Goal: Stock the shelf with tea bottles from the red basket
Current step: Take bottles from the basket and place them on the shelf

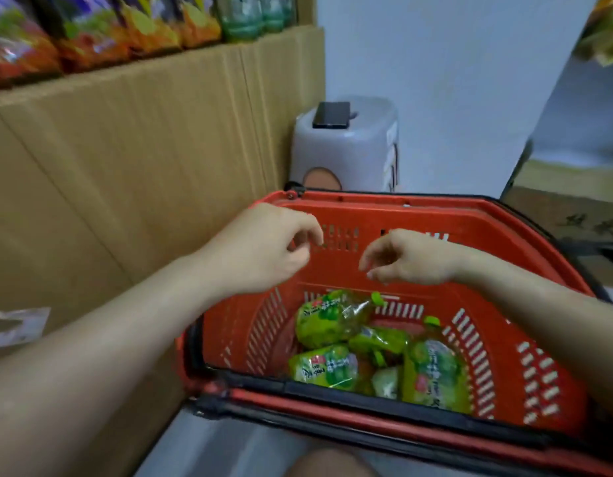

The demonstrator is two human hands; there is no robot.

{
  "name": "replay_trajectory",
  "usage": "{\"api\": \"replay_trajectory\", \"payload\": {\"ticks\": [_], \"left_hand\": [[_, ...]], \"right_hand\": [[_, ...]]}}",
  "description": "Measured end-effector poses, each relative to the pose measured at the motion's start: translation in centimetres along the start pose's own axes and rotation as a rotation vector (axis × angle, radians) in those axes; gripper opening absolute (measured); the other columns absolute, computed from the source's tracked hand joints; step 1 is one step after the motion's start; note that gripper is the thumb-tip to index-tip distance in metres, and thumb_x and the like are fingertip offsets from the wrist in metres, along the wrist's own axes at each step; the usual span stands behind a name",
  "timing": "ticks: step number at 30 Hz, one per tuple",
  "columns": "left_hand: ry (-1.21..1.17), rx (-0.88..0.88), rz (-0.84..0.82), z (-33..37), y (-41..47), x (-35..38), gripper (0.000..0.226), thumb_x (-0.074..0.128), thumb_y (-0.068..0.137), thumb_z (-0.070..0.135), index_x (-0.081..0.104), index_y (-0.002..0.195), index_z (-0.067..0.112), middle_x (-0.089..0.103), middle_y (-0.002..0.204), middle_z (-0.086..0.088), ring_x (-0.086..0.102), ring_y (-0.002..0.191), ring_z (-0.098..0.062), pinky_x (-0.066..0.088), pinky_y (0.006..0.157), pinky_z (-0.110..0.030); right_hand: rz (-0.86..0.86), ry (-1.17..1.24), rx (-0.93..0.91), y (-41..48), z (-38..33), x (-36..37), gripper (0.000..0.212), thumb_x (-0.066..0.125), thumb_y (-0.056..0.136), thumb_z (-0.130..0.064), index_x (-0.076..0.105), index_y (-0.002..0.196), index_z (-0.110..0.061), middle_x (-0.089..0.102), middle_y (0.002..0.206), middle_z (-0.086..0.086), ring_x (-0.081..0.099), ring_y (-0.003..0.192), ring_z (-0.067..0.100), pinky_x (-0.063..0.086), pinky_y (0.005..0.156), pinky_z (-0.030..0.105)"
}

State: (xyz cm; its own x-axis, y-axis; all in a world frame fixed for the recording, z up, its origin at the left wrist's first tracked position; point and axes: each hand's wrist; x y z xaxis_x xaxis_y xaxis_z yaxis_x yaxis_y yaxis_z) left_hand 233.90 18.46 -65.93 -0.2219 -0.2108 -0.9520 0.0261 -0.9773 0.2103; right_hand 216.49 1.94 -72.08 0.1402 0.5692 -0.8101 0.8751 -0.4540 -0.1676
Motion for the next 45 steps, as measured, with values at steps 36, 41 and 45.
{"api": "replay_trajectory", "payload": {"ticks": [36,41,45], "left_hand": [[-0.640,-0.421,-0.424,-2.7,10.3,14.8,0.095,0.094,0.047,0.036,0.050,0.131,0.025,0.066,0.119,0.007,0.062,0.109,-0.014,0.048,0.101,-0.038],[-0.550,-0.504,-0.222,-4.1,8.2,10.7,0.112,0.088,0.028,0.058,0.050,0.130,0.032,0.067,0.114,0.009,0.065,0.104,-0.016,0.053,0.093,-0.041],[-0.684,-0.639,-0.119,-4.9,5.5,9.5,0.103,0.091,0.025,0.054,0.055,0.119,0.034,0.071,0.106,0.008,0.069,0.096,-0.016,0.055,0.089,-0.043]], "right_hand": [[0.474,0.734,0.086,3.9,7.5,1.9,0.016,0.068,0.088,-0.019,0.074,0.102,-0.018,0.071,0.075,-0.017,0.067,0.074,0.000,0.055,0.067,0.020],[0.295,1.013,0.663,3.5,10.1,4.2,0.045,0.047,0.096,-0.048,0.060,0.117,-0.010,0.067,0.093,0.009,0.066,0.080,0.021,0.053,0.068,0.033],[0.130,0.887,0.884,5.4,10.4,8.7,0.057,0.048,0.095,-0.047,0.048,0.129,-0.001,0.062,0.103,0.017,0.061,0.086,0.027,0.048,0.066,0.034]]}}
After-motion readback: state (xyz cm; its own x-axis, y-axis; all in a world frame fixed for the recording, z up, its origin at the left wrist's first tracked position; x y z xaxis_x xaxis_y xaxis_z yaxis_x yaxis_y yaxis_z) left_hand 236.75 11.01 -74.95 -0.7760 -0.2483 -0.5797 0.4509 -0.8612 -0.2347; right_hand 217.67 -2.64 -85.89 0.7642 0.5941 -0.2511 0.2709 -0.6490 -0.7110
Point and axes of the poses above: each hand's wrist, its own y-axis towards the middle knuckle, its own x-axis out of the palm, z = x × y
